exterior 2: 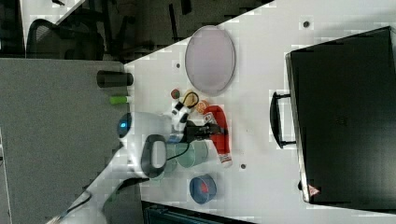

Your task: Pick Ketchup from the table and place it in strainer.

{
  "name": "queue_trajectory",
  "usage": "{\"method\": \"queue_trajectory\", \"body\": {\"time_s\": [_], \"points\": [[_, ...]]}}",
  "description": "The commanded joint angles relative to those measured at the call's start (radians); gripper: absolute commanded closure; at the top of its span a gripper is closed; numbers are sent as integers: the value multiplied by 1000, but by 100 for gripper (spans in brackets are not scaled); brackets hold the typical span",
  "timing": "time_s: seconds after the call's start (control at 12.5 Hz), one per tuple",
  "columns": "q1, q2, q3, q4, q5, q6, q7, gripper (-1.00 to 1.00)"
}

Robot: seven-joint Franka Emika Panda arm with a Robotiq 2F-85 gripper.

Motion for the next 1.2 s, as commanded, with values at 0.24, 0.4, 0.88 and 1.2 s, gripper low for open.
{"method": "queue_trajectory", "body": {"time_s": [0.24,0.4,0.88,1.2], "points": [[14,-258,29,170,2,-279,145,-23],[26,-309,65,217,4,-396,237,-23],[64,-312,277,254,41,-419,520,-23],[72,-271,431,257,41,-378,733,-23]]}}
